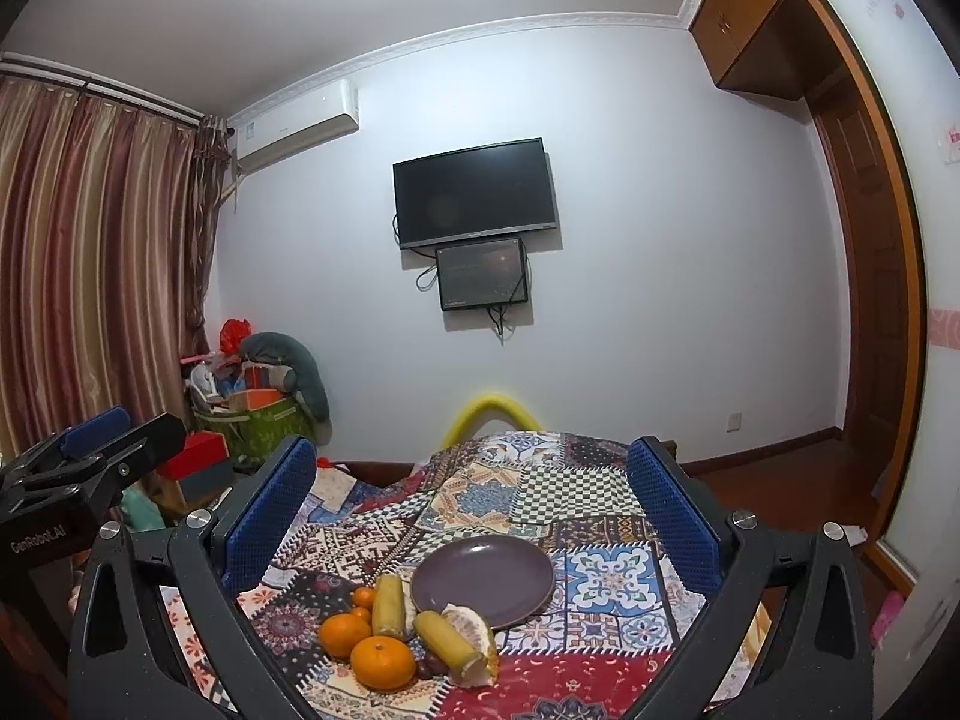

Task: Organize fruits

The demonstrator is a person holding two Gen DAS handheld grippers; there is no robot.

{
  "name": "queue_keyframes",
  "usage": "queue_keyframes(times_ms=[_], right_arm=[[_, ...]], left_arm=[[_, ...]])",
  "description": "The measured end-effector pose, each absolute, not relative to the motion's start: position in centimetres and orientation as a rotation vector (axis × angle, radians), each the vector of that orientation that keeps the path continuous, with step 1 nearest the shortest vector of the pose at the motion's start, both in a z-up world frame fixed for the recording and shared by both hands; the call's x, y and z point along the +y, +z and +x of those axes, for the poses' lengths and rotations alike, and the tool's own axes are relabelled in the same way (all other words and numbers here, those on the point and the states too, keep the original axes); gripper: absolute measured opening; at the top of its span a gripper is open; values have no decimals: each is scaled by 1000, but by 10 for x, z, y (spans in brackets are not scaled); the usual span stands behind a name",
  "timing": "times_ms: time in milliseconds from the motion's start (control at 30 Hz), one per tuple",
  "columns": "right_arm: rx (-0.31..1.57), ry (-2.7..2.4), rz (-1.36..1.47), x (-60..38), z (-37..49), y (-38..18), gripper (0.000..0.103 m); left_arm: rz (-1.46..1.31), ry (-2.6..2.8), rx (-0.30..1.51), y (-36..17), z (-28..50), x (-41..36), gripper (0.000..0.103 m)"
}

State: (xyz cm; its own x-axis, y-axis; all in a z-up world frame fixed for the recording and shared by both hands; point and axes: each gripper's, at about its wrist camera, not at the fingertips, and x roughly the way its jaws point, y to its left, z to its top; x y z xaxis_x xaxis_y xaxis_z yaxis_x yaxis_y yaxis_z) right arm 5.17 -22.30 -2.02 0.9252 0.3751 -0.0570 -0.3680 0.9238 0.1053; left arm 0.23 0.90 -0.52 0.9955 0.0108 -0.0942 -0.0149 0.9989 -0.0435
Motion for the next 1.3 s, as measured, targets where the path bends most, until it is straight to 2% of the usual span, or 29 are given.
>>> queue_keyframes(times_ms=[1300], right_arm=[[73,390,75,-220,51,-20,103]], left_arm=[[-25,20,83,-5,0,2,103]])
